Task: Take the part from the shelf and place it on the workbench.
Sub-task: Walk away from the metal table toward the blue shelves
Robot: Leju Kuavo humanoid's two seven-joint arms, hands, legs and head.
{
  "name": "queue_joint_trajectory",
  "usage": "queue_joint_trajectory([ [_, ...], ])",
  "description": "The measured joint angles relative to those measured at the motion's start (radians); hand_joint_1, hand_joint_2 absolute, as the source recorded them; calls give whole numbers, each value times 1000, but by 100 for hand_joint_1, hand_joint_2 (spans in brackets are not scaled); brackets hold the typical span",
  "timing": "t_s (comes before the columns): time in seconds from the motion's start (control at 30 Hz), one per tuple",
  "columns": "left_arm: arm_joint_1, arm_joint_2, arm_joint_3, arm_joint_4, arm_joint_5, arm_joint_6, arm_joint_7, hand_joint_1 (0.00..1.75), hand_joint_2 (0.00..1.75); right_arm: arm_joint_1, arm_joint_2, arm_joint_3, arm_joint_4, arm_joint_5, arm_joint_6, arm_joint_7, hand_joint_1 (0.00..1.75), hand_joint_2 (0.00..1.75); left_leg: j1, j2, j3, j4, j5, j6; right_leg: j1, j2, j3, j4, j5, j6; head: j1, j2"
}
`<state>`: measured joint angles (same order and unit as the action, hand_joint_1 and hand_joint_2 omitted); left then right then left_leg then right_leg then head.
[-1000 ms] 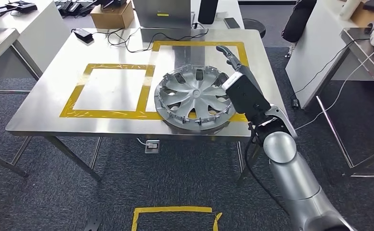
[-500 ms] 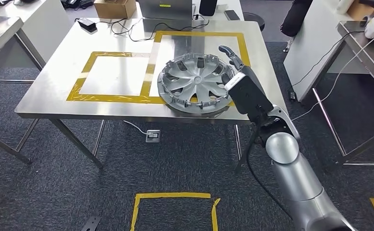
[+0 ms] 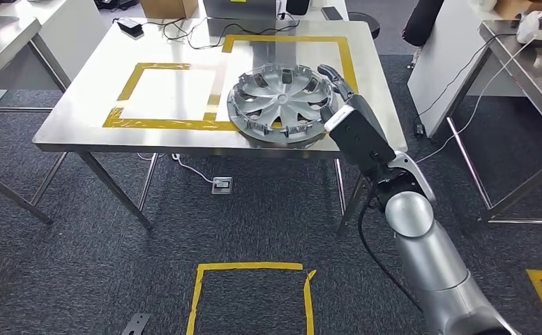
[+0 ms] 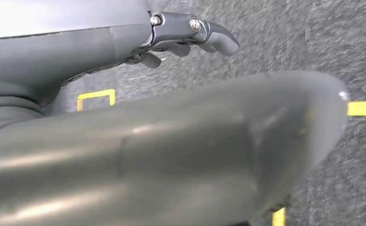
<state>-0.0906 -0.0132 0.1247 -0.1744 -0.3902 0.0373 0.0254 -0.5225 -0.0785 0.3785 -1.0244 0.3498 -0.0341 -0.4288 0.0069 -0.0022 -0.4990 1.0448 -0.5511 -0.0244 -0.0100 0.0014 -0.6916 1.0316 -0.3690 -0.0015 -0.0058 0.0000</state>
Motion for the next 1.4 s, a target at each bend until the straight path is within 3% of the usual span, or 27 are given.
queue_joint_trajectory([
  [0.1,1,-1,0,0,1,2,0,0,0,0,1,1,-1,0,1,0,0,0,-5,0,-10,-20,15,30,-3,1,-3,-9,21,21,2,0],
  [0.13,1,-1,0,0,1,2,1,0,0,0,1,1,0,0,2,1,0,0,-4,2,-18,-22,27,39,-4,1,-10,3,1,26,3,0],
  [0.17,1,-1,0,0,1,3,1,0,0,0,1,1,0,1,2,2,0,0,-2,5,-29,-25,41,46,-5,2,-23,37,-39,31,4,0],
  [0.23,1,-1,1,-1,0,4,2,0,0,0,1,2,1,2,3,3,0,0,-3,7,-58,-24,68,55,-5,2,-56,160,-147,37,7,0],
  [0.27,1,-1,1,-1,-1,4,2,0,0,1,1,2,2,2,4,3,0,0,-5,7,-76,-23,81,56,-5,2,-69,227,-182,39,8,0],
  [0.3,1,-2,1,-1,-1,4,2,0,0,1,1,2,3,3,4,3,0,0,-6,7,-93,-20,92,57,-4,2,-70,273,-191,39,8,0],
  [0.33,1,-2,1,-1,-2,4,2,0,0,2,1,2,4,3,5,3,0,0,-8,7,-110,-18,103,56,-3,2,-57,288,-179,36,9,0],
  [0.4,1,-3,1,-1,-4,4,2,0,0,1,1,2,4,3,5,3,0,0,-10,7,-140,-12,124,55,3,2,29,209,-136,24,9,0],
  [0.47,0,-6,1,-2,-6,4,2,0,0,0,1,2,3,4,4,1,0,0,-13,6,-157,-10,142,48,12,0,139,65,-143,5,9,0],
  [0.53,-1,-8,1,-3,-9,4,2,0,0,0,1,2,2,6,3,0,0,0,-11,6,-160,-13,160,37,20,0,183,-10,-163,-8,10,0],
  [0.6,0,-8,1,-3,-10,4,2,0,0,1,2,3,2,7,2,-1,0,0,-8,5,-162,-19,172,24,19,-1,175,-22,-144,-17,12,0],
  [0.63,1,-8,1,-2,-10,4,2,0,0,1,3,4,2,8,2,-1,0,0,-7,4,-168,-13,162,18,16,-2,168,-27,-132,-24,12,0],
  [0.7,2,-8,1,-2,-10,4,2,0,0,2,8,4,2,8,2,-1,0,0,-4,2,-192,57,82,6,8,-3,145,-34,-104,-33,9,0],
  [0.77,1,-8,1,-1,-11,4,2,0,0,6,10,5,2,9,2,-1,0,0,1,2,-222,182,-11,-6,5,-3,114,-35,-78,-34,4,0],
  [0.8,1,-7,1,-1,-11,4,2,0,0,8,10,5,2,9,2,-1,0,0,3,2,-226,233,-25,-11,3,-3,98,-34,-66,-31,4,0],
  [0.83,1,-6,1,-1,-11,4,2,0,0,11,10,5,2,9,2,-1,0,0,6,2,-218,258,-16,-15,2,-4,82,-32,-53,-28,4,0],
  [0.9,0,-6,1,-2,-11,4,1,0,0,14,10,5,2,9,2,-1,0,0,12,2,-154,212,38,-22,-3,-4,49,-27,-31,-19,3,0],
  [0.93,0,-6,1,-3,-11,4,0,0,0,14,10,5,1,9,2,-1,0,0,14,2,-102,146,46,-24,-5,-5,35,-22,-22,-13,3,0],
  [1.0,-1,-5,1,-5,-11,3,-5,0,0,14,10,5,0,9,2,-1,0,0,12,-1,-13,17,23,-16,-5,-5,19,-15,-4,1,2,0],
  [1.03,-1,-5,1,-6,-11,2,-6,0,0,14,10,6,-1,10,2,-2,0,0,9,-2,5,-17,7,-8,-4,-5,16,-15,5,9,2,0],
  [1.1,0,-5,1,-5,-12,1,-7,0,0,16,10,8,-1,10,3,-3,0,0,5,-1,-4,-25,14,14,-7,-5,14,-19,21,23,3,0],
  [1.13,1,-5,1,-5,-13,0,-7,0,0,18,10,8,-1,10,3,-2,0,0,5,2,-12,-24,24,24,-9,-4,8,-14,12,28,3,0],
  [1.17,1,-5,1,-5,-13,0,-7,0,0,19,10,9,-1,11,4,-2,0,0,5,4,-22,-25,35,34,-10,-4,-3,8,-17,33,4,0],
  [1.27,1,-3,1,-5,-14,0,-6,0,0,21,9,10,-1,11,4,-2,0,0,3,7,-67,-23,75,49,-10,-2,-52,182,-165,40,7,0],
  [1.3,1,-3,1,-5,-14,0,-6,0,0,22,9,11,-1,11,5,-2,0,0,2,7,-84,-21,88,50,-9,-2,-60,239,-188,40,7,0],
  [1.37,1,-3,1,-5,-14,1,-4,0,0,24,10,12,-1,12,5,-2,0,0,-2,7,-117,-16,109,50,-5,-2,-35,271,-169,34,8,0],
  [1.4,1,-3,1,-5,-14,1,-4,0,0,23,10,13,-1,12,6,-2,0,0,-4,7,-132,-14,119,50,-2,-2,3,236,-144,28,8,0],
])
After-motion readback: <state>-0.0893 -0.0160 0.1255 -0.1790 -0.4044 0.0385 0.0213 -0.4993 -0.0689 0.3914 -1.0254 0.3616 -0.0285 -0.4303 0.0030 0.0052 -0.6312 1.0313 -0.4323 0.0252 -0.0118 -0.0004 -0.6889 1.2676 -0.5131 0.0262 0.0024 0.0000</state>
